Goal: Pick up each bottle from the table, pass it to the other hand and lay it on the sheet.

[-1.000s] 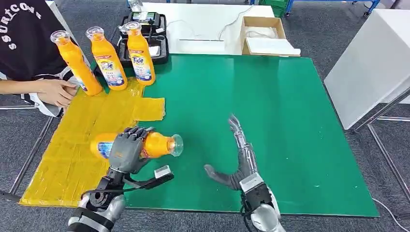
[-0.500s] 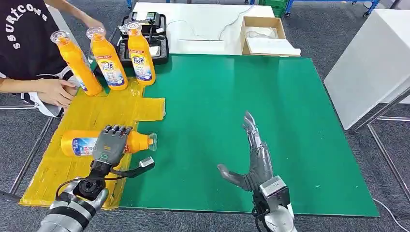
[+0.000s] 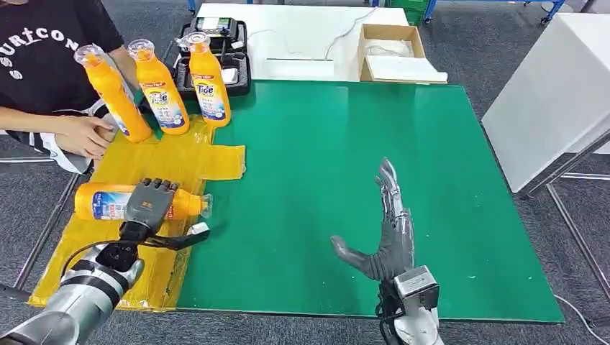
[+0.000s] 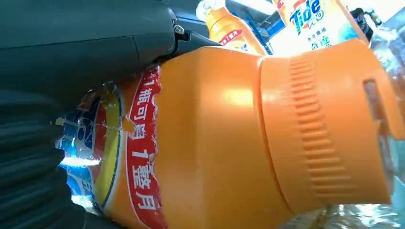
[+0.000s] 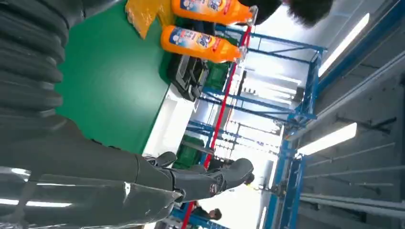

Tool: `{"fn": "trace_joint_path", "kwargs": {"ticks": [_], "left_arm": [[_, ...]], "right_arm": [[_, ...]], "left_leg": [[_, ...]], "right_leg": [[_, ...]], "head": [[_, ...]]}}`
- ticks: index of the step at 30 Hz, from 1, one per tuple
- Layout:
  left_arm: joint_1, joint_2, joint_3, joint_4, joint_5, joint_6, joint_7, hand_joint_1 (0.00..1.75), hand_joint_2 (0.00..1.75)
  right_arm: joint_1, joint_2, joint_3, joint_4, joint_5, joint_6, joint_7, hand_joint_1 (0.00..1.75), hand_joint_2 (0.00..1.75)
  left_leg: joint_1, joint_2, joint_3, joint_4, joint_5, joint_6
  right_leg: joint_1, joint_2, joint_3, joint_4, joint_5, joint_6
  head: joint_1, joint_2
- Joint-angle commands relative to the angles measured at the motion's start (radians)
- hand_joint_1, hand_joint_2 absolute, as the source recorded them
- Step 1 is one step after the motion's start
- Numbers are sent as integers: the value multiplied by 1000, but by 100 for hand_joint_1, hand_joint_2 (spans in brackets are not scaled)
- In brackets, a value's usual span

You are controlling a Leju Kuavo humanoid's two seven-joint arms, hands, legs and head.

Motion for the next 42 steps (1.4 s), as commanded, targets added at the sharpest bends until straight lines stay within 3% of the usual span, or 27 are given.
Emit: {"fn": "trace_joint_path", "kwargs": {"ticks": [1, 2, 3, 4, 5, 9, 12, 20, 27, 34, 42], "left_arm": [[-31, -55, 151, 158, 139, 20, -179, 175, 175], [-19, -69, 178, 156, 168, 22, -209, 175, 175], [-9, -86, 206, 154, 206, 17, -247, 175, 175], [-4, -97, 224, 152, 234, 8, -274, 152, 175], [10, -124, 274, 142, 313, 7, -336, 3, 175], [26, -163, 312, 135, 383, 3, -394, 0, 175], [88, -237, 332, 116, 449, -1, -455, 0, 175], [188, -278, 339, 14, 598, -38, -560, 0, 175], [369, -350, 251, -306, 879, -155, -694, 0, 175], [393, -340, 214, -350, 909, -154, -676, 0, 175], [564, -340, 229, -700, 1321, -285, -766, 0, 175]], "right_arm": [[-31, -35, 9, 78, 14, 36, 27, 0, 175], [-33, -31, 6, 87, 16, 36, 33, 0, 175], [-35, -29, 4, 95, 16, 39, 37, 0, 0], [-35, -26, 2, 98, 13, 40, 39, 0, 0], [-33, -16, -2, 103, 16, 33, 43, 0, 0], [-30, -4, -2, 105, -11, 42, 58, 0, 0], [-35, -23, 10, 99, 6, 59, 46, 0, 0], [-26, -12, -14, 94, 19, 76, 52, 0, 0], [37, -3, -56, 49, 34, 61, 44, 0, 0], [40, -1, -60, 50, 38, 56, 43, 0, 0], [90, -4, -78, 1, 45, 16, 40, 0, 0]], "left_leg": [[-1, 1, 5, -1, -1, 0], [-1, 1, 5, -1, -1, 0], [-1, 0, 4, -1, -1, 0], [-1, 0, 3, -1, 0, 0], [-1, -1, 6, -2, -1, 0], [-1, -1, 3, -1, 0, 0], [-2, -2, 4, -2, 0, 1], [-2, -4, 6, -2, -1, 1], [-3, -9, 8, -2, -1, 1], [-2, -8, 6, -1, -2, 1], [-1, -7, 3, 0, -2, 1]], "right_leg": [[-1, 3, 4, -1, -1, 1], [-1, 3, 4, -1, -1, 1], [-1, 2, 4, -1, 0, 1], [-1, 1, 3, -1, 0, 1], [-2, 1, 6, -2, -1, 1], [-1, 0, 4, -1, -1, 1], [-2, 0, 5, -2, -1, 1], [-4, 0, 8, -2, -1, 2], [-4, -6, 10, -2, -3, 2], [-4, -4, 7, -1, -2, 2], [-1, -4, 5, -1, -2, 1]], "head": [[0, 0], [0, 0], [0, 0], [0, 0], [0, 0], [0, 0], [0, 0], [0, 0], [0, 0], [0, 0], [0, 0]]}}
